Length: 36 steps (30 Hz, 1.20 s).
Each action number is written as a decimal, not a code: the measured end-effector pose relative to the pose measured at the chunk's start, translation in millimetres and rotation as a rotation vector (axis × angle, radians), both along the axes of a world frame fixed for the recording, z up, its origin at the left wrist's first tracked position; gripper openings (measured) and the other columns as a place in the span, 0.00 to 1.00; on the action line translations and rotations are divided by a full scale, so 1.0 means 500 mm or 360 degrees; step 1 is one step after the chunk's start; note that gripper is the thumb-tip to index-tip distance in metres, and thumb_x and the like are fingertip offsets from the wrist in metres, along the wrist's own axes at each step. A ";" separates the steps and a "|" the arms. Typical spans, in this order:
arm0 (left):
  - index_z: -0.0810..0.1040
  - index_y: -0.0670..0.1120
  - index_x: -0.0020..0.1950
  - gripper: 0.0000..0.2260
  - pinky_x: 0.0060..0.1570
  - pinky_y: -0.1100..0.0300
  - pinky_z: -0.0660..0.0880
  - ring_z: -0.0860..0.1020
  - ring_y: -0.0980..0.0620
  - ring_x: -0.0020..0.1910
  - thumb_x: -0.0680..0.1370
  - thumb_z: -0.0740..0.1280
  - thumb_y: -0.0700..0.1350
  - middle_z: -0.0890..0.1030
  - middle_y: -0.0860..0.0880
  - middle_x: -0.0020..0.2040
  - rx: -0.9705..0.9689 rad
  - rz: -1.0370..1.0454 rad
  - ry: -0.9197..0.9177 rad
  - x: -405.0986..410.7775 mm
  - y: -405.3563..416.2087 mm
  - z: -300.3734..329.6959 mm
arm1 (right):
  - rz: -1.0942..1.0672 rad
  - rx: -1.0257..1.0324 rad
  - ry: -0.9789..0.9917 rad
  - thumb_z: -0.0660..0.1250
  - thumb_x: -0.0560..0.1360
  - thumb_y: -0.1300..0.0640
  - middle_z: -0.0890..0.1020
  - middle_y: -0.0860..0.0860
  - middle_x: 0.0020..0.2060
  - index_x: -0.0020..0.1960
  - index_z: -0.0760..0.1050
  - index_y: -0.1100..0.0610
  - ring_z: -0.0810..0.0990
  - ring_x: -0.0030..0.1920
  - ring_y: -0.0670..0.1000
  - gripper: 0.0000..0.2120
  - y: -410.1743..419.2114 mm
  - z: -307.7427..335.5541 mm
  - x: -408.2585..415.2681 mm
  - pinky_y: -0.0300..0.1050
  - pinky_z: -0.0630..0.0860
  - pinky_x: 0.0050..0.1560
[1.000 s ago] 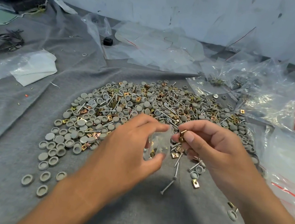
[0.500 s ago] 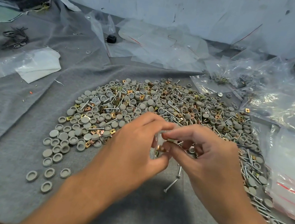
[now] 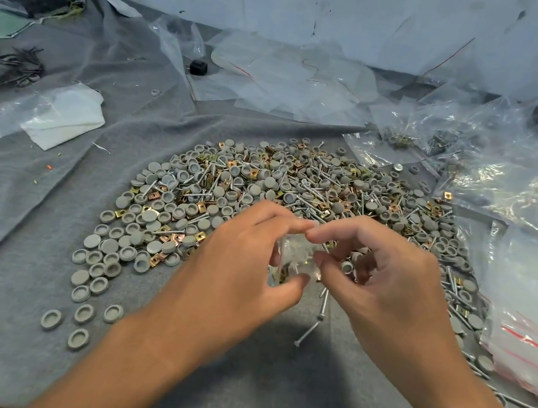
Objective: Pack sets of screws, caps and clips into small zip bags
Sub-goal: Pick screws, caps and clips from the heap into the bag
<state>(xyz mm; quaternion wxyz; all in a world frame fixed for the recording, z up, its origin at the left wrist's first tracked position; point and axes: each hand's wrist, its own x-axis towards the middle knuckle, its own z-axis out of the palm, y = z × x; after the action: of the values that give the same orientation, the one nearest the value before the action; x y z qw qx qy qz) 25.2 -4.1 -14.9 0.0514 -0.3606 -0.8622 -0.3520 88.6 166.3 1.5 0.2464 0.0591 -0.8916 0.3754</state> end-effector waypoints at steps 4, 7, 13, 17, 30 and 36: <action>0.76 0.55 0.69 0.24 0.52 0.72 0.71 0.77 0.60 0.47 0.74 0.70 0.56 0.74 0.64 0.56 0.0011 0.0034 -0.0011 -0.006 -0.008 0.002 | -0.0222 0.0037 -0.0105 0.73 0.75 0.59 0.80 0.36 0.38 0.48 0.80 0.43 0.78 0.39 0.36 0.10 0.064 -0.006 -0.010 0.24 0.69 0.35; 0.77 0.55 0.70 0.25 0.50 0.72 0.72 0.77 0.60 0.47 0.73 0.70 0.56 0.75 0.64 0.57 0.0028 0.0057 -0.0023 -0.010 -0.013 0.006 | -0.0236 0.0417 -0.0618 0.74 0.75 0.52 0.77 0.36 0.40 0.47 0.78 0.37 0.76 0.43 0.34 0.10 0.093 -0.028 -0.023 0.28 0.70 0.38; 0.76 0.55 0.70 0.25 0.49 0.71 0.73 0.76 0.62 0.47 0.73 0.69 0.57 0.75 0.64 0.56 0.0020 0.0077 -0.0013 -0.014 -0.018 0.011 | -0.0203 0.0866 -0.0801 0.69 0.75 0.38 0.73 0.37 0.47 0.55 0.78 0.39 0.73 0.50 0.43 0.11 0.067 -0.065 -0.038 0.43 0.76 0.46; 0.75 0.55 0.71 0.26 0.49 0.68 0.75 0.76 0.60 0.48 0.73 0.69 0.57 0.75 0.65 0.56 0.0004 0.0085 -0.0017 -0.014 -0.019 0.011 | -0.0183 0.0887 -0.0836 0.68 0.77 0.42 0.71 0.38 0.46 0.52 0.77 0.40 0.73 0.51 0.43 0.06 0.061 -0.069 -0.032 0.45 0.79 0.45; 0.75 0.56 0.71 0.26 0.51 0.68 0.75 0.76 0.60 0.47 0.73 0.70 0.56 0.75 0.64 0.56 0.0003 0.0073 0.0003 -0.014 -0.022 0.011 | -0.0385 0.0593 -0.0693 0.73 0.75 0.45 0.77 0.36 0.39 0.49 0.78 0.41 0.75 0.39 0.37 0.05 0.093 -0.063 -0.041 0.37 0.73 0.38; 0.74 0.57 0.71 0.26 0.52 0.68 0.75 0.76 0.60 0.47 0.73 0.69 0.57 0.74 0.65 0.57 -0.0014 0.0059 0.0000 -0.013 -0.022 0.008 | -0.0409 0.0993 -0.0767 0.67 0.78 0.45 0.74 0.39 0.43 0.53 0.75 0.42 0.73 0.44 0.44 0.05 0.069 -0.077 -0.045 0.40 0.71 0.35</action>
<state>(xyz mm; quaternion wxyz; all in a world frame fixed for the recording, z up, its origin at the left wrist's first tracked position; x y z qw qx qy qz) 18.6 -15.0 -10.7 0.0564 -0.3447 -0.8703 -0.3473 65.9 200.8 -36.8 0.0458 -0.0704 -0.9949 0.0564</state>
